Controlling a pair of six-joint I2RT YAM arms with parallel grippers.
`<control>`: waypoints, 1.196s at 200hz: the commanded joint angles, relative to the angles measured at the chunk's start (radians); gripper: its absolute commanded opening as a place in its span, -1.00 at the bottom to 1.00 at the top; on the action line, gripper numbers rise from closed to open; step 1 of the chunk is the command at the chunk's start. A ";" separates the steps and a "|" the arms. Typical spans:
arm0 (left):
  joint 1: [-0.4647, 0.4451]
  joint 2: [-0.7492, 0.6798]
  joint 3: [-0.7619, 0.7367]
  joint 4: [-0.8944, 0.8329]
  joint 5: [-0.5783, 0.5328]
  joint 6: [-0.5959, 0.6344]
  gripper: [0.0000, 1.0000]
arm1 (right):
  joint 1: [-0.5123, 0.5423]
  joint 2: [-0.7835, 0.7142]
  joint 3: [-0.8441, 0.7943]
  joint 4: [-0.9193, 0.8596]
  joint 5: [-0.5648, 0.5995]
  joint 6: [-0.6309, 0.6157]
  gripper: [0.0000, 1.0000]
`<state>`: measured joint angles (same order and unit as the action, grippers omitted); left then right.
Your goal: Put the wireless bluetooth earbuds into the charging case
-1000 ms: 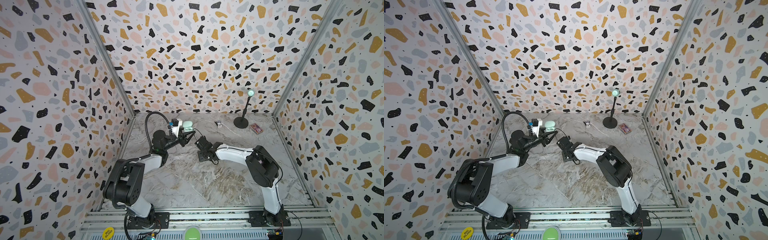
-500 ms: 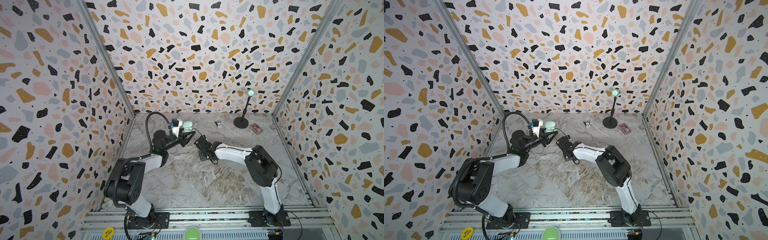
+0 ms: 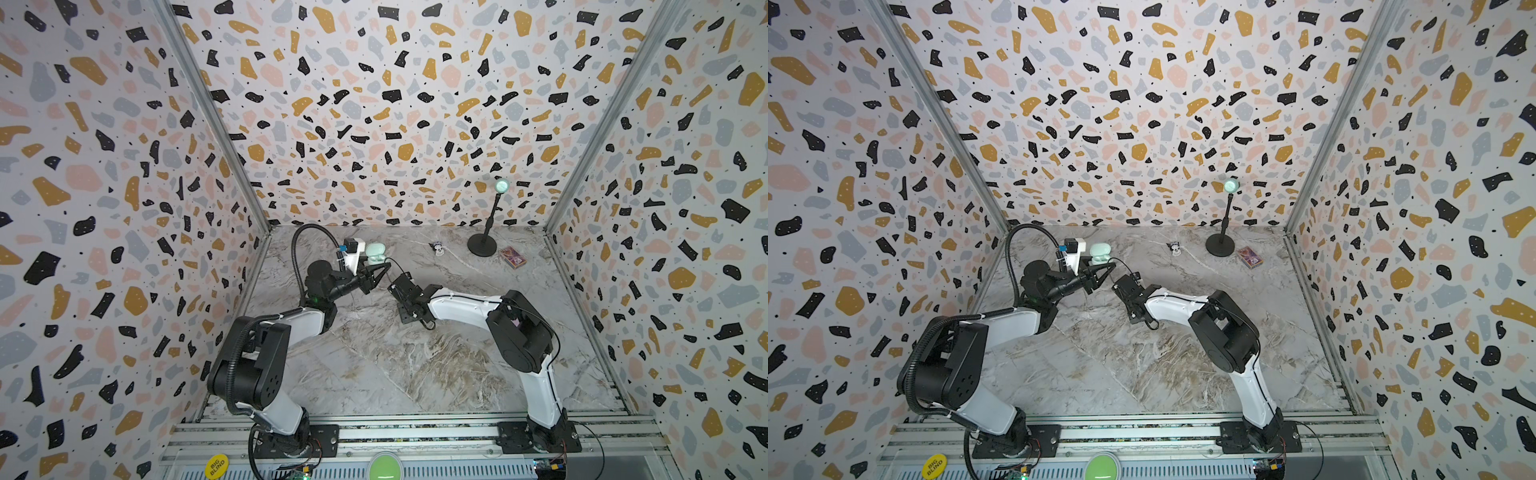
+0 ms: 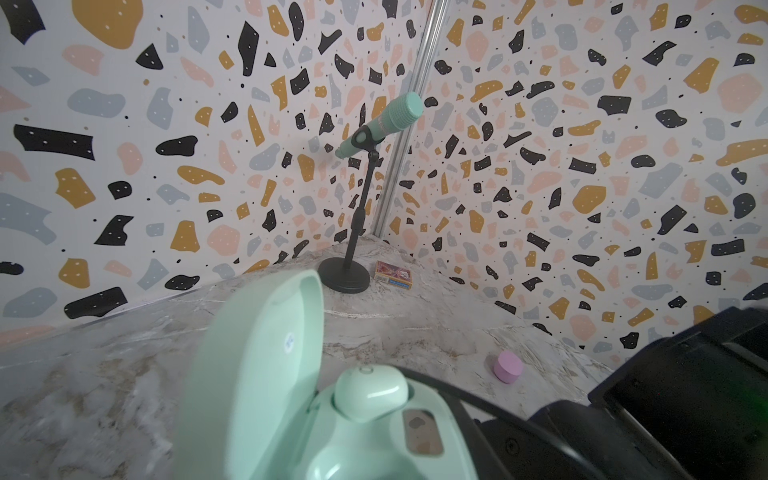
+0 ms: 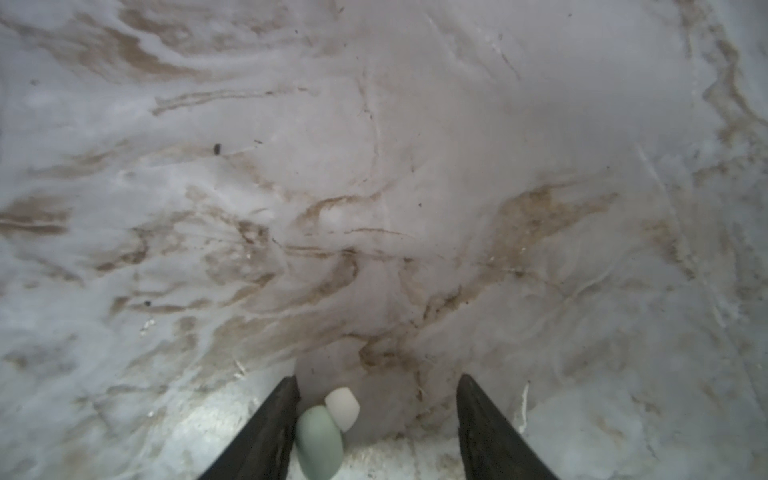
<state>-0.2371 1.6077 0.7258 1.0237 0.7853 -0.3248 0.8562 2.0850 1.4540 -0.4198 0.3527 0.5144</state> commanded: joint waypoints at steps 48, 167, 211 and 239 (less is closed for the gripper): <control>-0.005 -0.006 0.003 0.036 0.017 0.021 -0.90 | -0.026 -0.096 -0.027 -0.064 0.057 0.002 0.24; -0.005 -0.003 0.005 0.032 0.019 0.021 -0.90 | -0.050 -0.196 -0.110 -0.010 -0.060 -0.003 0.24; -0.004 -0.001 0.006 0.032 0.020 0.019 -0.90 | -0.049 -0.157 -0.136 0.015 -0.116 -0.026 0.24; -0.005 -0.005 0.005 0.031 0.020 0.021 -0.90 | -0.049 -0.140 -0.148 0.002 -0.093 -0.033 0.24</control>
<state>-0.2371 1.6077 0.7258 1.0138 0.7860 -0.3244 0.8089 1.9366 1.3201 -0.4042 0.2554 0.4953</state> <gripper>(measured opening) 0.429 0.620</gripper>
